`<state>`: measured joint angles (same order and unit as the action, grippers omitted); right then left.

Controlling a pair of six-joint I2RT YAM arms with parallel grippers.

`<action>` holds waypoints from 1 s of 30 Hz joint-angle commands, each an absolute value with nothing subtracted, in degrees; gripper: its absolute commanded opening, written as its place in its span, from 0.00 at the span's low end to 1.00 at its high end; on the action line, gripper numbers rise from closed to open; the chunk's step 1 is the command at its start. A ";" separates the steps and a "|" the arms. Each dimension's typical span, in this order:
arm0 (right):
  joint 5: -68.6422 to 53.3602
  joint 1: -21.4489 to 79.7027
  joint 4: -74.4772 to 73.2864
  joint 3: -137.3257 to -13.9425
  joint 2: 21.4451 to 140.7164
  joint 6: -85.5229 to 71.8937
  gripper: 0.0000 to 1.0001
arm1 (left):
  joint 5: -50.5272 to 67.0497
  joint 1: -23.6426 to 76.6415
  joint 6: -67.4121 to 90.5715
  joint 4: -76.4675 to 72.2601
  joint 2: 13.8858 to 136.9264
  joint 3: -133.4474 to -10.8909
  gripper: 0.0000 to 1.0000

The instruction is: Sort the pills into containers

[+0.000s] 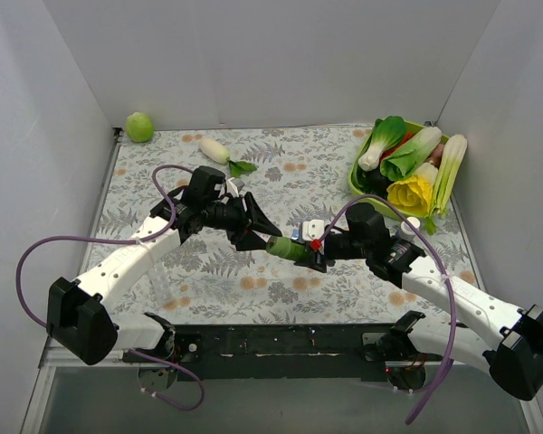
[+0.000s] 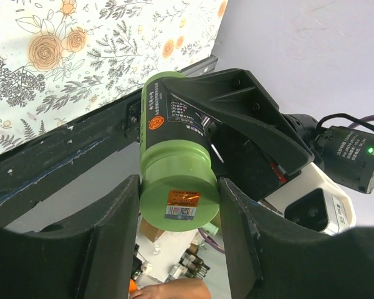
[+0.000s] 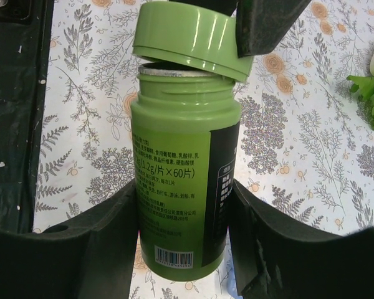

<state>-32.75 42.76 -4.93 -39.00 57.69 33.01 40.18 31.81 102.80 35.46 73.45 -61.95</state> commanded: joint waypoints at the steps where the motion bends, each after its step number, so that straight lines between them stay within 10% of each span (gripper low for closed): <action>1: -33.40 43.07 -2.46 -41.13 56.69 33.05 0.01 | 43.85 31.38 105.82 30.33 71.46 -60.47 0.00; 14: -32.78 43.07 -2.28 -39.90 55.72 32.61 0.01 | 44.05 15.93 100.31 34.61 66.18 -52.29 0.00; 20: -32.34 42.89 -1.67 -38.94 54.76 32.08 0.01 | 5.84 14.15 99.49 49.11 68.98 -52.29 0.00; 30: -31.99 42.98 -1.93 -38.50 53.61 31.99 0.01 | -18.09 12.04 97.83 48.52 85.86 -54.49 0.21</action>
<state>-32.05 42.78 -4.89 -38.48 55.48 32.51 -3.81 12.60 99.81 47.35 82.52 -52.25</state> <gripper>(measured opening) 0.588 0.461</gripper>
